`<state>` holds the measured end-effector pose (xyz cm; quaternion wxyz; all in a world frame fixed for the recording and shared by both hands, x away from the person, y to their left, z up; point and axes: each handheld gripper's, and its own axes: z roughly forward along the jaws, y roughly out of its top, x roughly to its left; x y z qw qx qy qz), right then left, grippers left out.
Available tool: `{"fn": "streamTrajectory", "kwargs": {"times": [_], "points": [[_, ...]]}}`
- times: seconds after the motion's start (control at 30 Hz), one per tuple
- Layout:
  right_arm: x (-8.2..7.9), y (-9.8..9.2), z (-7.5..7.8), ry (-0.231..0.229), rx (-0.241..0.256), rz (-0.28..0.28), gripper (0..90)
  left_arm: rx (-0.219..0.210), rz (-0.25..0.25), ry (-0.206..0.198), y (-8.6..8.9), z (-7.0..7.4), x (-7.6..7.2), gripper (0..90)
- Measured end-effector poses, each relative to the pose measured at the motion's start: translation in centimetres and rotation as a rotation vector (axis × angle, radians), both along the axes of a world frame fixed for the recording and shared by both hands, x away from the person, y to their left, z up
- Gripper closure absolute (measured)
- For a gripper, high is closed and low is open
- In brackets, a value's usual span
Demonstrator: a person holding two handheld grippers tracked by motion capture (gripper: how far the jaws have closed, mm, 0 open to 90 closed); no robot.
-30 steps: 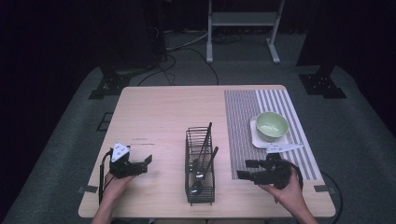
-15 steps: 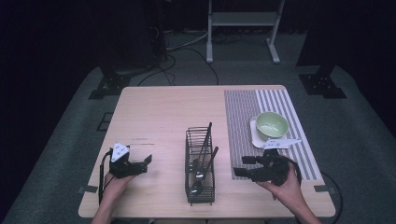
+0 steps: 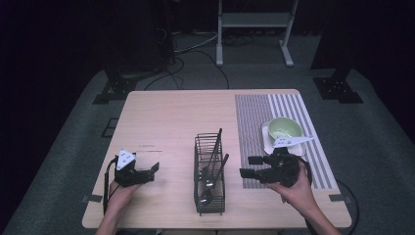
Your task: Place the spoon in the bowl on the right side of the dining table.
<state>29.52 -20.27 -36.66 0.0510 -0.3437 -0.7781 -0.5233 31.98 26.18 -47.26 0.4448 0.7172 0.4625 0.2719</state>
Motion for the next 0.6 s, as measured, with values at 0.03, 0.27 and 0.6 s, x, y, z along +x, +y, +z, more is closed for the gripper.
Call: {"fn": "streamTrajectory", "kwargs": {"times": [0.03,0.27,0.6], "points": [[0.0,0.0,0.0,0.0,0.0,0.0,27.4,0.0,0.0,0.0,0.0,0.0,0.0,0.0],[0.4,1.0,0.6,-0.005,-0.011,0.019,27.4,-0.001,0.0,0.0,0.0,0.0,0.0,0.0],[1.4,2.5,1.0,0.0,-0.04,0.048,28.0,-0.001,-0.001,-0.002,0.0,0.0,0.0,0.0]]}}
